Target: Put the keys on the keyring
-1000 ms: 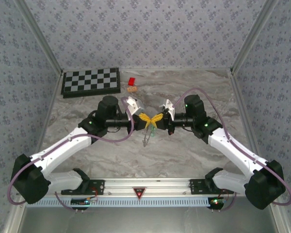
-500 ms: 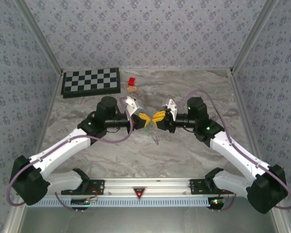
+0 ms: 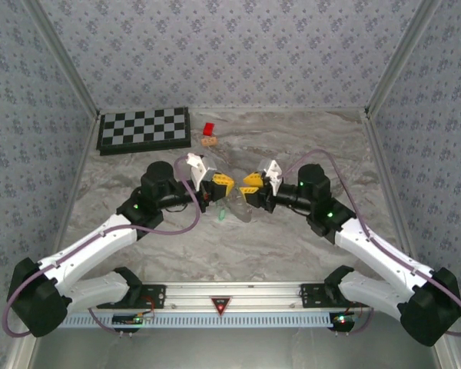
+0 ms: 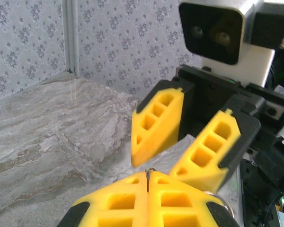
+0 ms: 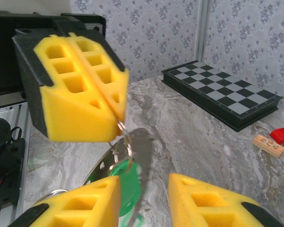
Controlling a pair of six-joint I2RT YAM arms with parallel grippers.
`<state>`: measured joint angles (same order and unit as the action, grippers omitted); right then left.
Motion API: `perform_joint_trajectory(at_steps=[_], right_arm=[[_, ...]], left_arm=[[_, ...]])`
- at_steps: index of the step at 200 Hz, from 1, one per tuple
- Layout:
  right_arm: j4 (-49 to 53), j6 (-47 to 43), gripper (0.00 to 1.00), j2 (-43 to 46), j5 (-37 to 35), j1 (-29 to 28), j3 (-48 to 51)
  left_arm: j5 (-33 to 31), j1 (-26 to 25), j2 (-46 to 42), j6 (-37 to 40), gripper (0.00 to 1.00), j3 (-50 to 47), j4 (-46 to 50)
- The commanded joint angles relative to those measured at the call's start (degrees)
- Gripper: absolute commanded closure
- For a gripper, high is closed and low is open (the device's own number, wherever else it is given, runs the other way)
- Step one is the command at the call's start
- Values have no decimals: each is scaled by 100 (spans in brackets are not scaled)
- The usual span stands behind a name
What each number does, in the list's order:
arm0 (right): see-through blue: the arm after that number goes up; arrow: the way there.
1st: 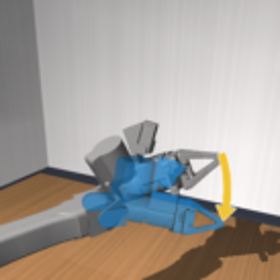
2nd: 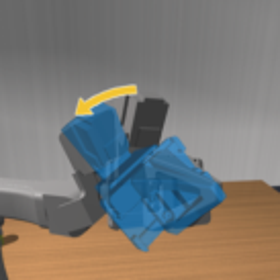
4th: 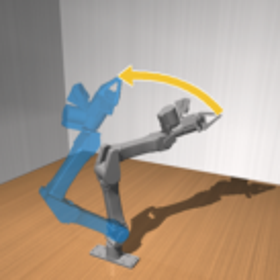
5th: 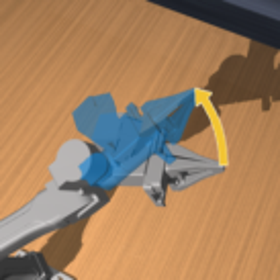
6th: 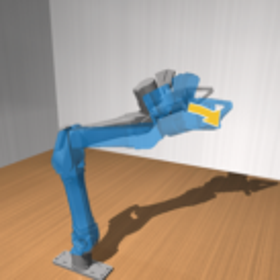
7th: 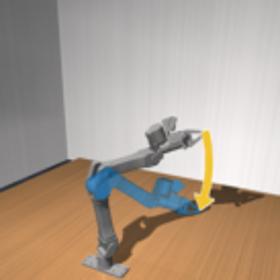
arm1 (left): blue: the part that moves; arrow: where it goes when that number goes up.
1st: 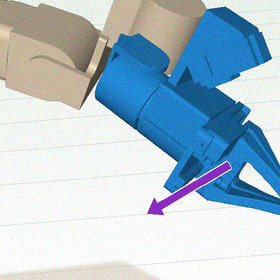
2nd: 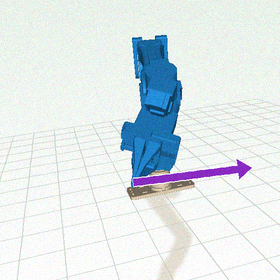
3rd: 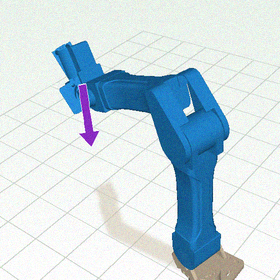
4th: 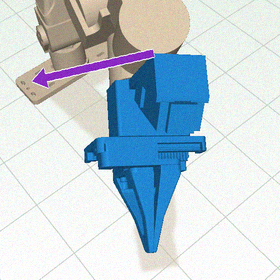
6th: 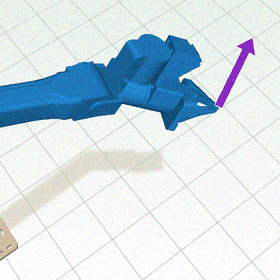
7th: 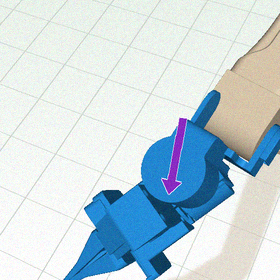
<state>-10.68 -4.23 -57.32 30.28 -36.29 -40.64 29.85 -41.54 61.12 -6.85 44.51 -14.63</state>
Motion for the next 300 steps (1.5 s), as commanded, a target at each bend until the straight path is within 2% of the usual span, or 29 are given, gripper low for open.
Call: perform_joint_trajectory(at_steps=[1, 65, 112, 173, 211, 300], right_arm=[[-144, -162, 63, -42, -335, -173, -90], [-130, -304, 63, -81, -1016, -384, -183], [-426, -289, 70, 89, -1191, -396, -30], [-428, -376, 92, 89, -1187, -453, 40], [-365, -427, 100, 50, -1173, -542, 93], [-399, -543, 100, -268, -1310, -917, 148]], left_arm=[[-197, -77, -101, -181, 100, 40, -723], [-374, -158, -74, -495, 100, -170, -1356], [-401, -189, -39, -552, 100, -179, -1452], [-443, -210, -47, -598, 100, -164, -1479], [-544, -205, -92, -681, 100, -171, -1618], [-676, -205, -187, -774, 100, -241, -1750]])
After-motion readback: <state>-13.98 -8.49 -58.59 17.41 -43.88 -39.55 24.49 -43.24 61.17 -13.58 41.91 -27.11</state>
